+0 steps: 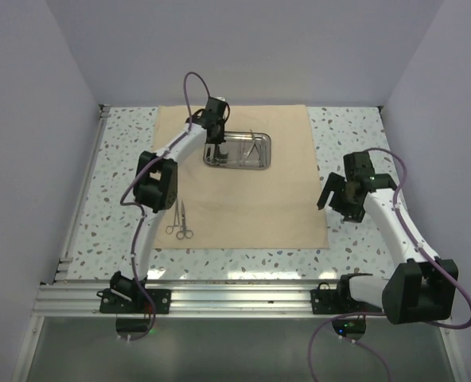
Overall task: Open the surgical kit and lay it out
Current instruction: Pick up the medical item from the container, then place the medical item in the surgical kit.
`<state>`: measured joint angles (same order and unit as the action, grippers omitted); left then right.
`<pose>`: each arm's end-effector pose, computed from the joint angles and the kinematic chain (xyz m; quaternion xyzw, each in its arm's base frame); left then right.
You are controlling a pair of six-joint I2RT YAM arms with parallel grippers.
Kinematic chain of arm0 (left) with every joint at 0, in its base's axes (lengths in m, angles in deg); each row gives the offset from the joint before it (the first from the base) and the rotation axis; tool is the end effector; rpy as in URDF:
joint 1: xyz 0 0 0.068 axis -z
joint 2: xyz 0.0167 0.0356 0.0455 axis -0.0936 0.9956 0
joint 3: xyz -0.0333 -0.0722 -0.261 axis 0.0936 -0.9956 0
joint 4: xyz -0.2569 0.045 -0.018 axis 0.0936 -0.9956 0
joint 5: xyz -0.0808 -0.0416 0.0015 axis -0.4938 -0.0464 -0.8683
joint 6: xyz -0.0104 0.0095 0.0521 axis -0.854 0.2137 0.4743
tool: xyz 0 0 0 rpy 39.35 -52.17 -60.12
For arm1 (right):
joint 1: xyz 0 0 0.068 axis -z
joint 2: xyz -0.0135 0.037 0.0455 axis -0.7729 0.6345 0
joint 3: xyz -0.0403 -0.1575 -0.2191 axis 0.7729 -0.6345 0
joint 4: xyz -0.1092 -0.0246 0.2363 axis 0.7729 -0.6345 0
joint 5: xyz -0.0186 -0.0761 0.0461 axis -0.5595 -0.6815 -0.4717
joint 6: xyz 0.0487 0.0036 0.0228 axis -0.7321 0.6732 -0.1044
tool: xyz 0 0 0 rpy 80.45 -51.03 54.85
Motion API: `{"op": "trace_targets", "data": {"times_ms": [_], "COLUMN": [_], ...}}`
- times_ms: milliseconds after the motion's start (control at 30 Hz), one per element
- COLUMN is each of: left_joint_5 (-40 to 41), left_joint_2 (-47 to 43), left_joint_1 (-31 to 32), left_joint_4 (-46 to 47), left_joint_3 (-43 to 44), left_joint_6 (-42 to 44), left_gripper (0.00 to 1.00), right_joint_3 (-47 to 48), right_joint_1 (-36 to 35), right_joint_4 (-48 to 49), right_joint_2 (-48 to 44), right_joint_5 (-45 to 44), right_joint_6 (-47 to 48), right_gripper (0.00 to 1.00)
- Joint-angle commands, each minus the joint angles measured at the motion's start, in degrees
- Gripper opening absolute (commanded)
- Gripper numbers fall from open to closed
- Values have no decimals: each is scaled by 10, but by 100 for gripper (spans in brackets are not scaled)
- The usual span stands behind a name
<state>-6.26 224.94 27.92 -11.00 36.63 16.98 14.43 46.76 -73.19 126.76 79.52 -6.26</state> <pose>0.5156 -0.2068 0.1692 -0.0017 0.9333 -0.0406 0.3569 0.2266 0.0130 0.2535 0.2225 0.9545 0.0258 0.1969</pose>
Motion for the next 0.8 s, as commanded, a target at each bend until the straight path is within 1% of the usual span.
{"op": "trace_targets", "data": {"times_ms": [0, 167, 200, 267, 300, 367, 400, 433, 467, 500, 567, 600, 633, 767], "left_joint_5": [-5, 0, 2, 8, 15, 22, 26, 26, 27, 29, 33, 32, 31, 29], "left_joint_2": [-90, -148, -171, -204, -244, -291, -338, -361, -384, -424, -461, -494, -509, -579], "left_joint_1": [-7, -7, -7, -6, -6, -6, -5, -5, -5, -5, -4, -3, -1, 7], "left_joint_4": [-23, -38, -41, -43, -40, -21, -13, -6, 6, 9, 12, 12, 14, 17], "left_joint_3": [32, 13, 4, -46, -104, -175, -211, -286, -322, -389, -448, -475, -525, -625], "left_joint_6": [13, 10, 8, 3, 1, -6, -9, -14, -18, -21, -38, -44, -54, -81], "left_gripper": [0, 0, 0, 0, 0, 0, 0, 0, 0, 0, 0, 0, 0, 0], "right_joint_3": [20, 10, 10, 13, 20, 28, 37, 41, 45, 49, 50, 50, 49, 47], "right_joint_1": [-3, -3, -3, -4, -3, -4, -4, -5, -8, -9, -12, -13, -15, -25], "right_joint_4": [12, 24, 26, 32, 33, 33, 33, 34, 35, 35, 39, 40, 42, 44], "right_joint_2": [-29, -38, -40, -41, -40, -36, -34, -31, -30, -30, -28, -27, -27, -22], "right_joint_5": [3, 27, 31, 35, 35, 35, 35, 34, 35, 35, 35, 46, 47, 55], "right_joint_6": [4, -2, -3, -4, -4, -3, -4, -4, -4, -4, -4, -4, -5, -8], "right_gripper": [82, 82, 82, 81, 81, 81, 81, 81, 81, 81, 81, 81, 81, 81]}}
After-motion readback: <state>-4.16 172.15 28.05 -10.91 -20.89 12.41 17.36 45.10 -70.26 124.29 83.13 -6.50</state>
